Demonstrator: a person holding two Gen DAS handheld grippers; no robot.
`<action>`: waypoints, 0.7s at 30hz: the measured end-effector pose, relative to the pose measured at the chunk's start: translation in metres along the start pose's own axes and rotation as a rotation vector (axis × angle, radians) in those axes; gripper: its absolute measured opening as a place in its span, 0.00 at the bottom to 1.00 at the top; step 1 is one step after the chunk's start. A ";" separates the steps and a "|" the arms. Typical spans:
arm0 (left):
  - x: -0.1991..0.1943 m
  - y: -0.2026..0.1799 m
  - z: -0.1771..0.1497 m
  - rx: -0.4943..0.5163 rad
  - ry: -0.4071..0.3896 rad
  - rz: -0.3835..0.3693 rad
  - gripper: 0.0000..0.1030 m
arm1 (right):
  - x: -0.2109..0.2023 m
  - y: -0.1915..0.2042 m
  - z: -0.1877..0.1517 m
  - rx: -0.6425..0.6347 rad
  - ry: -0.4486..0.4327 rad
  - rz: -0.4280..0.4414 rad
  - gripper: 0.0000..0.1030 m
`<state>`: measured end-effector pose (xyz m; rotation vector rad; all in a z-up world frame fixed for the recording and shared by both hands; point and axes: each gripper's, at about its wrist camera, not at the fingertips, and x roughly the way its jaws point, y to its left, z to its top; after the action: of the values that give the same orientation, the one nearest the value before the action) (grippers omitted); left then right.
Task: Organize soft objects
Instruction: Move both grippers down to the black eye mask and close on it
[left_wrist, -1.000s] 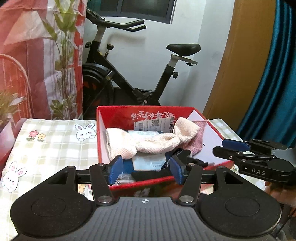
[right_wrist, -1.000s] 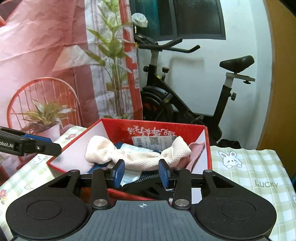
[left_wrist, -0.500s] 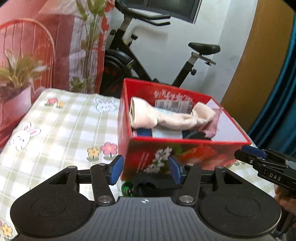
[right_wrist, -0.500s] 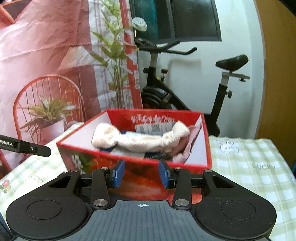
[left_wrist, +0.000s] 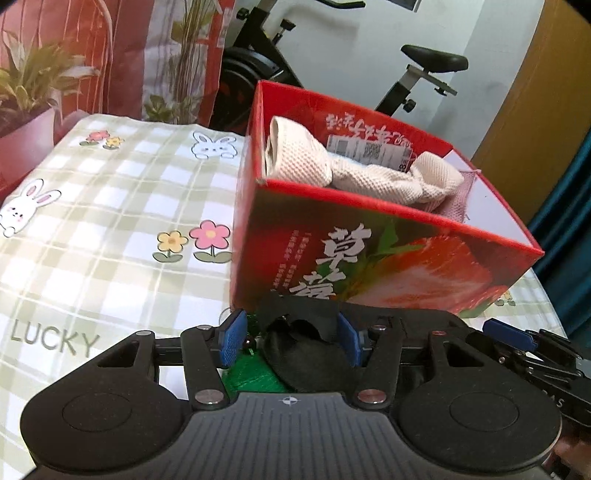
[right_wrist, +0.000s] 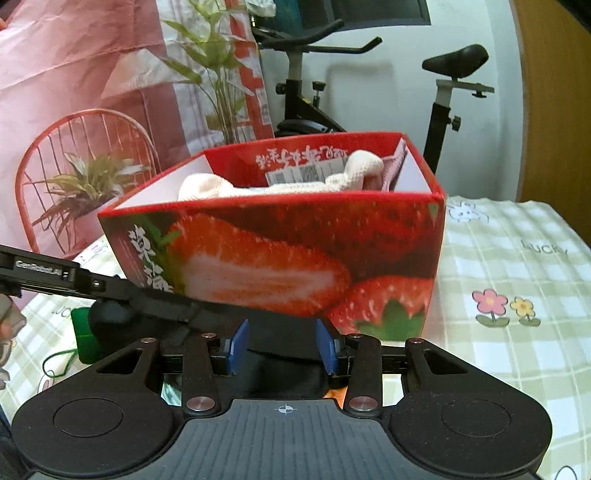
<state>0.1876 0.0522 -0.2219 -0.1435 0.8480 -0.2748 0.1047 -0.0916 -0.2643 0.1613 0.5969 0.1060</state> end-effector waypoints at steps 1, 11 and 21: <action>0.001 -0.001 -0.001 -0.003 -0.002 -0.001 0.55 | 0.001 -0.001 -0.002 0.008 0.003 -0.003 0.37; 0.006 0.001 -0.008 -0.017 -0.004 0.005 0.31 | 0.006 -0.016 -0.012 0.081 0.039 -0.008 0.55; 0.005 0.002 -0.015 -0.009 -0.021 0.007 0.27 | 0.013 -0.029 -0.017 0.161 0.068 -0.002 0.58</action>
<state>0.1798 0.0525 -0.2352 -0.1516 0.8285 -0.2623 0.1068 -0.1162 -0.2905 0.3142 0.6736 0.0613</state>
